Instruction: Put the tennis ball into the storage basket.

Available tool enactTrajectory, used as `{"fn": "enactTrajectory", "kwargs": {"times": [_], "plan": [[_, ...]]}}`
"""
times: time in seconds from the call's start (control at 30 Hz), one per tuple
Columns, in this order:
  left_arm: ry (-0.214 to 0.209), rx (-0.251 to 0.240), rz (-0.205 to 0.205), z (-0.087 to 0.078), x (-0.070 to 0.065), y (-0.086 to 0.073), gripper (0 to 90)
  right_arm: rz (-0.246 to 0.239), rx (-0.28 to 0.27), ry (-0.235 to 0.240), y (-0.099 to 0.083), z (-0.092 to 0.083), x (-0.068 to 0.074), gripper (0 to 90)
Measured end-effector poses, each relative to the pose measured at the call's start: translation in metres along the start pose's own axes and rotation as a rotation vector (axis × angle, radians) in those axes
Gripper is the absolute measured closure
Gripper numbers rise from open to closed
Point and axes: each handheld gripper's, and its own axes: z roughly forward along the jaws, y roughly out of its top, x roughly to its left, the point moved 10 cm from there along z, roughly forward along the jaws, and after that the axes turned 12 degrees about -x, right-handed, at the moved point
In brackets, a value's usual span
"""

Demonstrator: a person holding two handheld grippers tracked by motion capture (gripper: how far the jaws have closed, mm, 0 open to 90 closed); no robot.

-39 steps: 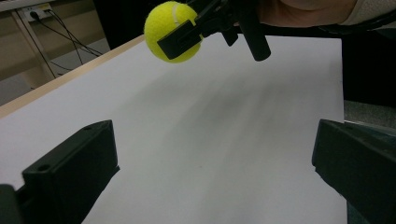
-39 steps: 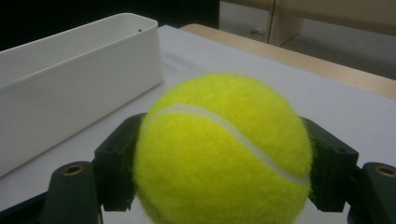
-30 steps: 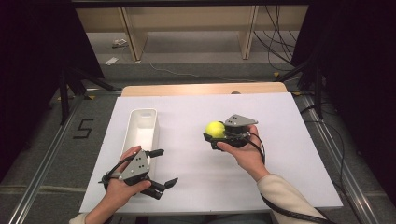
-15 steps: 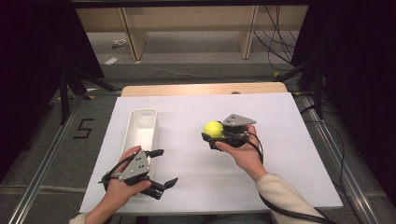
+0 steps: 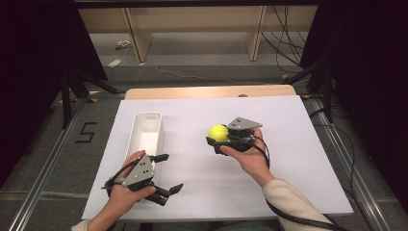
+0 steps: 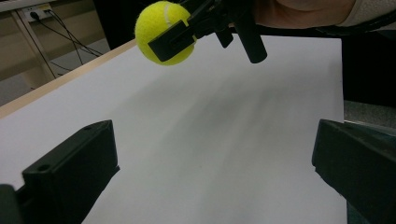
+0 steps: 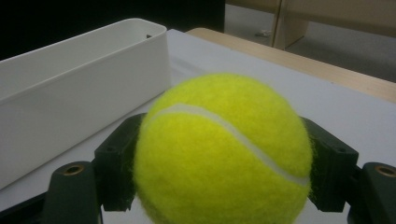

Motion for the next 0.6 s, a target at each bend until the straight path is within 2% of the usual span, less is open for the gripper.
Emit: {"fn": "enactTrajectory", "kwargs": {"times": [0.6], "plan": [[0.000, -0.001, 0.000, -0.0002, 0.0000, 0.0002, 0.0, 0.003, 0.001, 0.009, 0.0003, 0.0041, 0.0040, 26.6]]}}
